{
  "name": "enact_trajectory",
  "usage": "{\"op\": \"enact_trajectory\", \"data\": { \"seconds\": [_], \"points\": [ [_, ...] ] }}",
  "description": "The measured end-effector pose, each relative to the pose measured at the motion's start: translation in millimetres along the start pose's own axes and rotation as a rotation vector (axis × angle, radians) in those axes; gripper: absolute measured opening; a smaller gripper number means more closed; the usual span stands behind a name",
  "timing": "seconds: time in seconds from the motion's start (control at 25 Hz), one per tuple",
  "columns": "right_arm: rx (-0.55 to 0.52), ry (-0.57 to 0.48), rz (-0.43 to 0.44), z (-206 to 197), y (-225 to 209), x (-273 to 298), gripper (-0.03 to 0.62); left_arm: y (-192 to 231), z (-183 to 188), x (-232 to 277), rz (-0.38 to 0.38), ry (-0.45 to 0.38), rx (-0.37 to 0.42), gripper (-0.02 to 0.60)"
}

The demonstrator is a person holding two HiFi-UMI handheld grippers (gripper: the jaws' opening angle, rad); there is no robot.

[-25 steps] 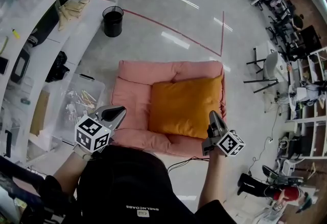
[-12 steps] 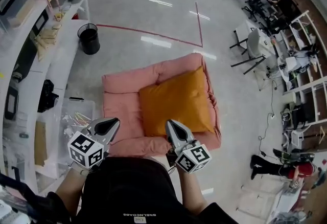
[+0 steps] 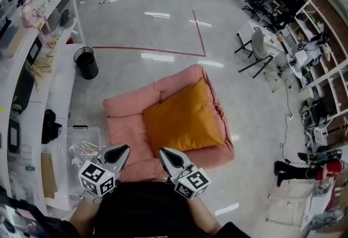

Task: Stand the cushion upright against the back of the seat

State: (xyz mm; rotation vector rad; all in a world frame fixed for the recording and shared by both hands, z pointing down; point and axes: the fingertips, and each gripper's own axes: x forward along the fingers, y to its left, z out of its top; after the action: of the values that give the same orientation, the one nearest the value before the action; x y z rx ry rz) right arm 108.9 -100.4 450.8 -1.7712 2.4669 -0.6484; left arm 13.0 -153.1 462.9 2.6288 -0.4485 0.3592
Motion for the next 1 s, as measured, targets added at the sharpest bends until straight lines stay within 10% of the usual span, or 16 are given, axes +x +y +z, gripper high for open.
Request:
{"op": "enact_trajectory", "data": {
  "seconds": [1.0],
  "points": [
    [0.045, 0.009, 0.001, -1.2, -29.2, -16.7, 0.006, -22.0, -6.7, 21.1, 0.004, 0.02, -0.008, 0.037]
  ]
}}
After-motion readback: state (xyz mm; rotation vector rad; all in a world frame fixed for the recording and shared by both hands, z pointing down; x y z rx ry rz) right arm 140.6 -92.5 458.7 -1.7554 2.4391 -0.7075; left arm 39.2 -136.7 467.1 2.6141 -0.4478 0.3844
